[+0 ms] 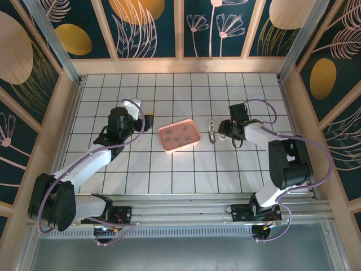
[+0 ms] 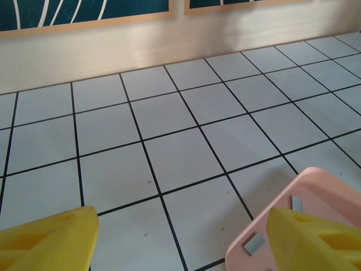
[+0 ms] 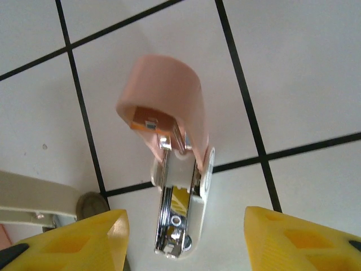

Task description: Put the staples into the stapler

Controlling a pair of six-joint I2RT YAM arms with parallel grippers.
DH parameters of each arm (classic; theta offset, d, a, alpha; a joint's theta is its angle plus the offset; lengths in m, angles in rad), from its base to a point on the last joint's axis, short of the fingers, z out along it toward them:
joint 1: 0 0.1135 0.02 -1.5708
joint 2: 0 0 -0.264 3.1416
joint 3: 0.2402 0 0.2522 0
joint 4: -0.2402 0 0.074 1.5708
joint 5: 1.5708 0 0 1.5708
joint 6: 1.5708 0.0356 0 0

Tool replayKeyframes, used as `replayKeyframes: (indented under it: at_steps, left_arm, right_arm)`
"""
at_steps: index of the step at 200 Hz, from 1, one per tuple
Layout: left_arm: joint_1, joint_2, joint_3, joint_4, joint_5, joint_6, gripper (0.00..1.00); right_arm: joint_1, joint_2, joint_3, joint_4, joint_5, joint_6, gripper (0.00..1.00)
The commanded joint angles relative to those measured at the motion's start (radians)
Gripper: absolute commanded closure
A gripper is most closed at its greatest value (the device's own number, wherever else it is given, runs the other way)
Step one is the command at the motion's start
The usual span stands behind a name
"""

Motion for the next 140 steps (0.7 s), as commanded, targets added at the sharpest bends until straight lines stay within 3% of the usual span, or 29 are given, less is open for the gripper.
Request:
replayKeyframes:
  at_steps: [1, 140]
  left_arm:
    - [-0.003, -0.021, -0.017, 0.042, -0.005, 0.010, 0.22]
    - [-0.003, -0.037, -0.031, 0.044, -0.033, 0.020, 0.22]
  right_arm:
    - [-0.001, 0.041, 0.047, 0.017, 0.026, -0.040, 0.44]
    - [-0.011, 0.181, 0.104, 0.050, 0.037, -0.208, 0.60]
